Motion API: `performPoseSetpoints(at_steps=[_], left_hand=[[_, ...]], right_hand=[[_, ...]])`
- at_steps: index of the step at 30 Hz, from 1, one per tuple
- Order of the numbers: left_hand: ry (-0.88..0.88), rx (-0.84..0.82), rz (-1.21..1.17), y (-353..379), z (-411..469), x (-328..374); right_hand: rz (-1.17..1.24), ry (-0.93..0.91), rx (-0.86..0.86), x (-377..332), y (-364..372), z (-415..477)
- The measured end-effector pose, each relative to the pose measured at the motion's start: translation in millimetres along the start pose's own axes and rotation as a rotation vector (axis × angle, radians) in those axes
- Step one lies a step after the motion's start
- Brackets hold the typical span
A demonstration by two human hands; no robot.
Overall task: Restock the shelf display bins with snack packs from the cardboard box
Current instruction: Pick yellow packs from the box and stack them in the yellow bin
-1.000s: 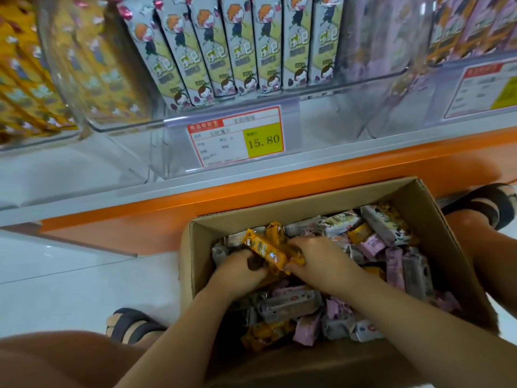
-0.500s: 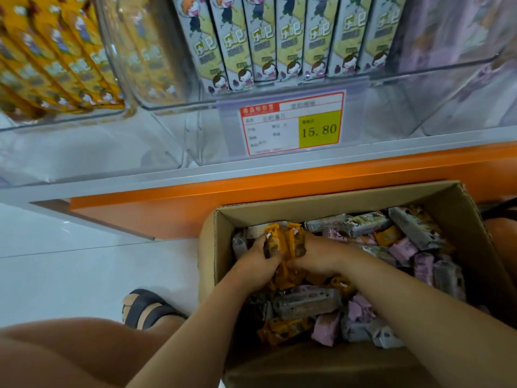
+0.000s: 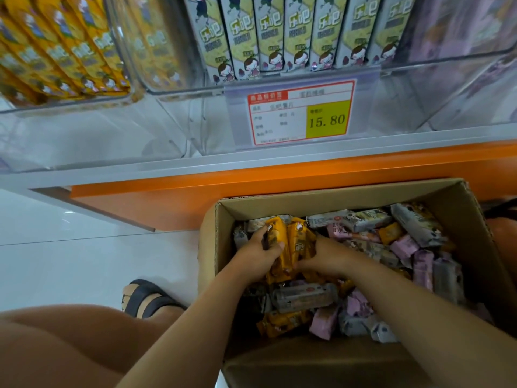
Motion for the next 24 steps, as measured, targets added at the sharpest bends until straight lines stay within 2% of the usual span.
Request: performPoseSetpoints(at_steps=[3, 6, 13, 16, 19, 24], left_hand=[[0.011, -0.021, 0.039, 2.7, -2.7, -1.1], [0.019, -0.019, 0.015, 0.5, -2.9, -1.7], [0.04, 0.026, -0.024, 2.6, -5.1, -1.3], [0.035, 0.09, -0.029, -1.9, -3.7, -3.6], [0.021, 0.177, -0.097, -8.7, 1.3, -6.8], [0.021, 0.196, -0.148, -8.3, 1.3, -6.5]], right_hand=[[0.07, 0.042, 0.062, 7.5, 1.6, 3.6], [0.126, 0.058, -0.011, 12.2, -5.7, -4.0], [0.294, -0.004, -0.058, 6.1, 1.1, -4.8], [0.478, 0.017, -0.036, 7.1, -0.6, -6.2], [0.523, 0.0, -0.072, 2.7, 9.1, -6.5], [0.581, -0.027, 0.043, -2.7, 22.1, -5.2]])
Point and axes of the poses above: each hand's wrist, its own z-axis towards the middle knuckle, its own y-axis out of the palm, x = y × z, the point moved 1 cm from there along z, towards the middle knuckle, and after that the axes turned 5 degrees about -x, right-handed, at the moved point
